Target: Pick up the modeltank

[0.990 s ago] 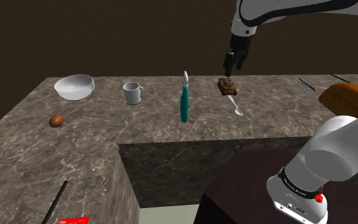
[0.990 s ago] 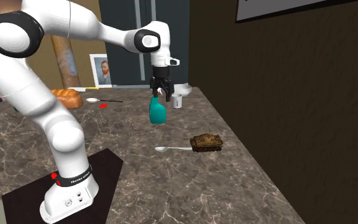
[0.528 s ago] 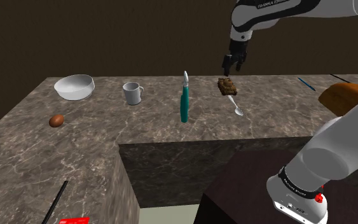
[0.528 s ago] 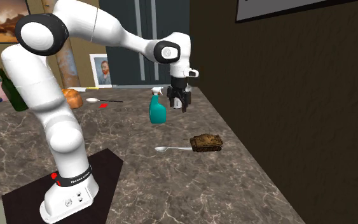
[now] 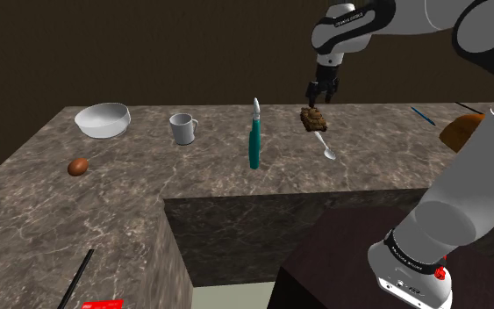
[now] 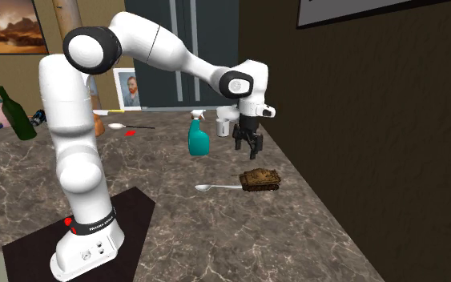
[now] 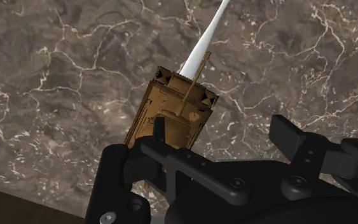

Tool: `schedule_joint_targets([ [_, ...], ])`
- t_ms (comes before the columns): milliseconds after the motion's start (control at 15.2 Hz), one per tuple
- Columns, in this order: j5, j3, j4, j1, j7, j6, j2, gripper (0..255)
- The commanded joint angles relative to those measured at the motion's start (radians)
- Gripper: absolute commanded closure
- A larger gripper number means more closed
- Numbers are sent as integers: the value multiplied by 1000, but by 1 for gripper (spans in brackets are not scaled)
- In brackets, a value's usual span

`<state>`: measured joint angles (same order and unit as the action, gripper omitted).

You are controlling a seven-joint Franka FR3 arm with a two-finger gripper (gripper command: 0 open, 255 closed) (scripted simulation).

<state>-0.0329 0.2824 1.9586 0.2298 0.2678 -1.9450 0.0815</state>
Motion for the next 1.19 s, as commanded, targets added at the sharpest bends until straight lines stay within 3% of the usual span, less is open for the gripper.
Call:
schedule_joint_targets([
  [0,-25,17,-46,23,19,-8,67,0],
  [132,-49,28,-94,44,33,-10,130,0],
  [726,-65,23,-43,48,45,-100,172,0],
  [792,-65,23,-41,48,44,-100,170,255],
  [1122,-65,23,-40,48,44,-101,170,255],
])
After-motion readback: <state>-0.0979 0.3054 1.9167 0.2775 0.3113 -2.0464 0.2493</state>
